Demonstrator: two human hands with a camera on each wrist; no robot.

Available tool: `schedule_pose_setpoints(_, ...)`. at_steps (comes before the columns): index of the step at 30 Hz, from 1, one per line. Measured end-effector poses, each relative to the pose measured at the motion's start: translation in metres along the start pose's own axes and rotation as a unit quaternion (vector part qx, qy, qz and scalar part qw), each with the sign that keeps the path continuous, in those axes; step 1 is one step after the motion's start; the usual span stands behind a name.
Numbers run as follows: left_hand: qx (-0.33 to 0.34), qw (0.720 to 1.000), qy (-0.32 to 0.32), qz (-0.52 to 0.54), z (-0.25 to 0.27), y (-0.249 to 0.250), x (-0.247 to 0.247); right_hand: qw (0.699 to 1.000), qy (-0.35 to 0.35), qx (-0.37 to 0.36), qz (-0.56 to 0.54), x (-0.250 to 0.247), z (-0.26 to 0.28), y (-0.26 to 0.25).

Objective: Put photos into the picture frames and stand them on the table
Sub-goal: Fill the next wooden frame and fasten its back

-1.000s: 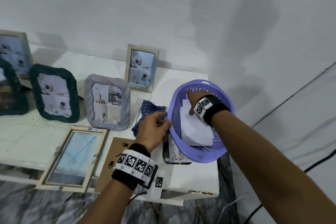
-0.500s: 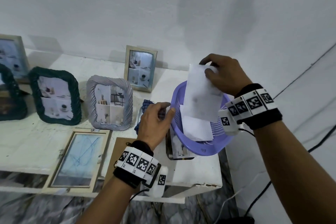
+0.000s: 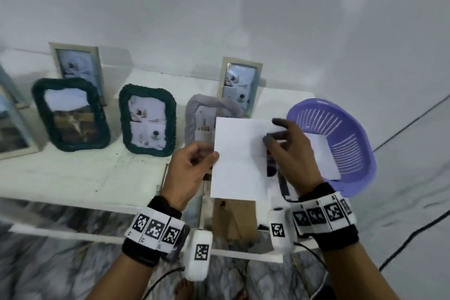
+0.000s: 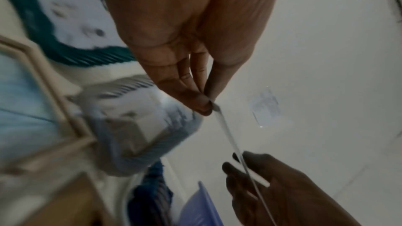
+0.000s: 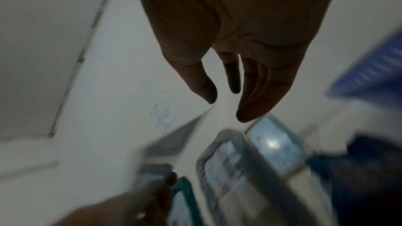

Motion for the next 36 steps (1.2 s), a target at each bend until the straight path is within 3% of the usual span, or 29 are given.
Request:
schedule_pose_setpoints(4, -0.058, 0.998, 0.023, -0.021, 0.021, -0.024, -0.051, 0.984, -0.060, 0.113, -0.122, 0.068, 0.041, 0.040)
schedule_pose_setpoints(8, -0.081, 0.992, 0.003, -0.100, 0.035, -0.052, -0.091, 0.983, -0.047, 0.127, -0.125, 0.110, 0.065, 0.056)
schedule_pose_setpoints(12, 0.002, 0.951, 0.003, -0.308, 0.042, -0.063, -0.121, 0.988, -0.044, 0.134, -0.062, 0.128, 0.076, 0.064)
schedule_pose_setpoints(14, 0.040, 0.934, 0.010, -0.356, 0.041, -0.066, -0.129, 0.990, -0.046, 0.135, -0.009, 0.133, 0.077, 0.066)
schedule_pose_setpoints(18, 0.054, 0.931, -0.046, -0.359, 0.038, -0.080, -0.135, 0.984, -0.028, 0.125, 0.125, 0.145, 0.075, 0.058)
schedule_pose_setpoints(22, 0.050, 0.935, -0.088, -0.339, 0.039, -0.090, -0.136, 0.978, -0.009, 0.124, 0.167, 0.154, 0.073, 0.048)
schedule_pose_setpoints(32, 0.074, 0.948, -0.069, -0.302, 0.041, -0.097, -0.138, 0.945, 0.065, 0.070, 0.313, 0.191, 0.083, 0.056)
schedule_pose_setpoints(36, 0.077, 0.949, -0.074, -0.298, 0.040, -0.099, -0.140, 0.943, 0.071, 0.010, 0.325, 0.192, 0.085, 0.061)
Point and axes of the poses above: each hand's wrist, its own z-axis away from the middle knuckle, its own x-axis out of the palm, y = z × x, the point moved 2 cm from there along -z, towards the middle knuckle, and after that the axes turned 11 degrees about x, right-handed, at the moved point
